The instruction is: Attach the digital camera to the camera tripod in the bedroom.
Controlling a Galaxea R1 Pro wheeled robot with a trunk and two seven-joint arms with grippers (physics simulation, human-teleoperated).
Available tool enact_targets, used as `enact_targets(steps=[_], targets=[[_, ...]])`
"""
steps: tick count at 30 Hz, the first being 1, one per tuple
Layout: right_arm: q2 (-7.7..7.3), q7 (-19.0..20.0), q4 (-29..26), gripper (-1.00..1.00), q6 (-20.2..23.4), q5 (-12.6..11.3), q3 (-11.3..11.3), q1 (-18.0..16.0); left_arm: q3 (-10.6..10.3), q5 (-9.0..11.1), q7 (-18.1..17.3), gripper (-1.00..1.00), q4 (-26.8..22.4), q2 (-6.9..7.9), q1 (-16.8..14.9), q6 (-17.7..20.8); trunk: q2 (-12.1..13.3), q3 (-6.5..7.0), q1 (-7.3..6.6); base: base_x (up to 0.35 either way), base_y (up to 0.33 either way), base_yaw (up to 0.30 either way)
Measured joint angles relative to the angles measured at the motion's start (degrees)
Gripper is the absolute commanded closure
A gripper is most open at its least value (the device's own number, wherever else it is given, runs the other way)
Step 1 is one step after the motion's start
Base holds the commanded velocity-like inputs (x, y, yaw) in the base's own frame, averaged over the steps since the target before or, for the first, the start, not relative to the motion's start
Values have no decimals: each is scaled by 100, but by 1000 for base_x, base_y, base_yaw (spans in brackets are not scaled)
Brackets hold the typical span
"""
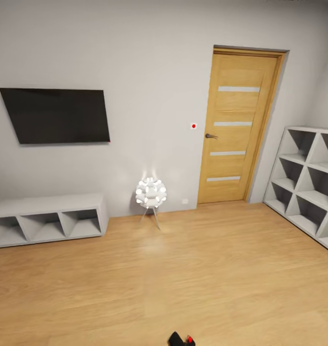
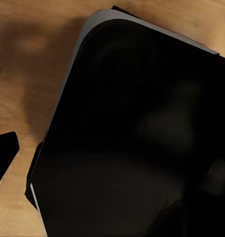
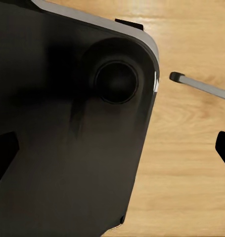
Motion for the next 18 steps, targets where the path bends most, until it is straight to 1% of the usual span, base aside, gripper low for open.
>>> enact_targets(steps=[18], targets=[[0, 0, 0, -100, 0, 2, 0, 0, -3, -5, 0, -100, 1, 0, -2, 0, 0, 0, 0, 239, 226, -244]])
